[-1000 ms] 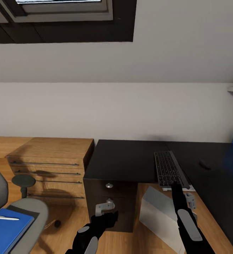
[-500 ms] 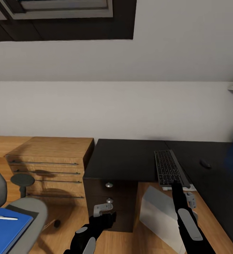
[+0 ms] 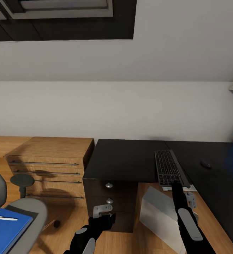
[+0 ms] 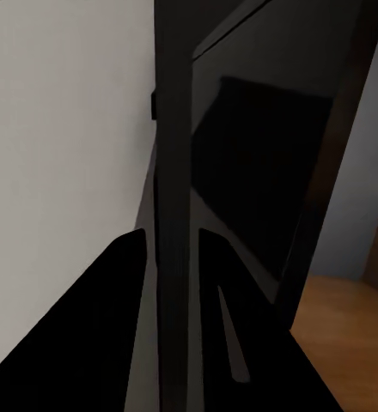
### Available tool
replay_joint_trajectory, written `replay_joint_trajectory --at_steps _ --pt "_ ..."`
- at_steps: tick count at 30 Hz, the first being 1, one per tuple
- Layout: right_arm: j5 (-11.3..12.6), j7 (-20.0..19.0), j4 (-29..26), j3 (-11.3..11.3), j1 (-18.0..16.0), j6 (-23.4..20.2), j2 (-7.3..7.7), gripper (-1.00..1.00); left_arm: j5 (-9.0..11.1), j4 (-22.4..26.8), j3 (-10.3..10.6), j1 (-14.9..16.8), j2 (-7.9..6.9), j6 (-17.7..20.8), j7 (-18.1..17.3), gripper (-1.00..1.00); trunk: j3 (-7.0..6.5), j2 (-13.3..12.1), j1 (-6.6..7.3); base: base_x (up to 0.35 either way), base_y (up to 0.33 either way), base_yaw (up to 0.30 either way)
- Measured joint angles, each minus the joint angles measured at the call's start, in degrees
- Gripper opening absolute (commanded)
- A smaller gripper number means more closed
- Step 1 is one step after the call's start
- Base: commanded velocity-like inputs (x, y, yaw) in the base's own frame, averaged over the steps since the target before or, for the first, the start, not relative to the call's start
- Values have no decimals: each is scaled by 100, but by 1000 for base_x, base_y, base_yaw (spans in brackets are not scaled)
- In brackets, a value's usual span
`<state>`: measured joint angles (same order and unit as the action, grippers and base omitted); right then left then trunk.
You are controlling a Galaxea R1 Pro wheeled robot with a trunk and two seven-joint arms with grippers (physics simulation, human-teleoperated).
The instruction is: In the bedroom, organize the workspace by keeping the computer under the desk, ensuring the monitor is on the desk, placing the keyboard on the desk next to the monitor, placing the mouse on the desk next to the keyboard, moving the folder from the swivel chair onto the desk next to the mouse, stacking the notebook on top of the folder with the pen on top of the notebook, and positioning the swivel chair next to the desk.
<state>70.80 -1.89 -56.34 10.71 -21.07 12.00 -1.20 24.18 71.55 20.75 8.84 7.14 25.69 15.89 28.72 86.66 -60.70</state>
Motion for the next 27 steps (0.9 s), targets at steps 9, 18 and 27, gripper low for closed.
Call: replay_joint_trajectory --at_steps 9,18,27 --pt "76 2 196 5 1 1 5 100 0 -7 -10 0 -3 0 0 100 0 -1 0 0 0 0" --pt "80 2 195 7 1 1 9 100 5 -9 -25 0 -9 0 -7 100 0 -1 -2 -50 0 0" --pt "76 -5 203 -16 0 -13 0 100 4 -26 -37 0 -9 0 0 100 0 -1 -4 -326 0 0"
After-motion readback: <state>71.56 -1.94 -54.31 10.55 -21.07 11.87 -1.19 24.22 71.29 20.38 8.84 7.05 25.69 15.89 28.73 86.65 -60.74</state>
